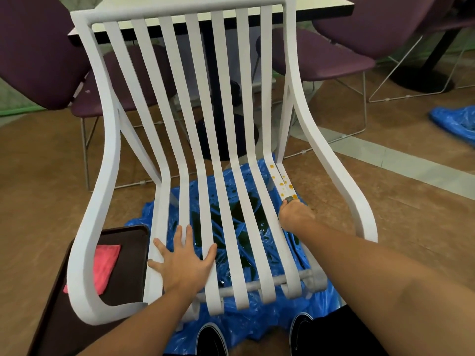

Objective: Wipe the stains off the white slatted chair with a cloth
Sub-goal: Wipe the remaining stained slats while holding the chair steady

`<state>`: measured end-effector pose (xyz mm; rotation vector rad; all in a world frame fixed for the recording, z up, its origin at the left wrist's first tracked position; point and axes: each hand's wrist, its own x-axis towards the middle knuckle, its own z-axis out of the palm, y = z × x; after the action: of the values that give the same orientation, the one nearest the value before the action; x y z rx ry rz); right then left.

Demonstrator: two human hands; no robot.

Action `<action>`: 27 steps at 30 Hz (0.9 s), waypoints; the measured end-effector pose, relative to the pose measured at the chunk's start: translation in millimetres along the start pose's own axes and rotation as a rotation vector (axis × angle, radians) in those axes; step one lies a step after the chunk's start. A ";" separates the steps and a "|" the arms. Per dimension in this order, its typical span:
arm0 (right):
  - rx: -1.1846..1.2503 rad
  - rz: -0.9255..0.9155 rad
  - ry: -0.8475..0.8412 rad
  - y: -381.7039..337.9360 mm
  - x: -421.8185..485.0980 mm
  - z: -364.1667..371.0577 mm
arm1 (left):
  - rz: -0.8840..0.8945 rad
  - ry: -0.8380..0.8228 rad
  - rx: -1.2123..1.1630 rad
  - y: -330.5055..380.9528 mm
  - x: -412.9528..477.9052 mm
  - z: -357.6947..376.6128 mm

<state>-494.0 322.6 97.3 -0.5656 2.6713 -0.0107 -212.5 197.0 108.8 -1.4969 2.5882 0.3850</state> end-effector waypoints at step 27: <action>0.142 -0.007 0.246 1.8 -24.6 7.3 | -0.007 -0.016 0.012 0.7 -0.4 -3.0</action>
<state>-471.3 334.4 100.0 -0.5599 2.8751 -0.2867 -212.8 196.8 111.9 -1.4926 2.5677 0.3778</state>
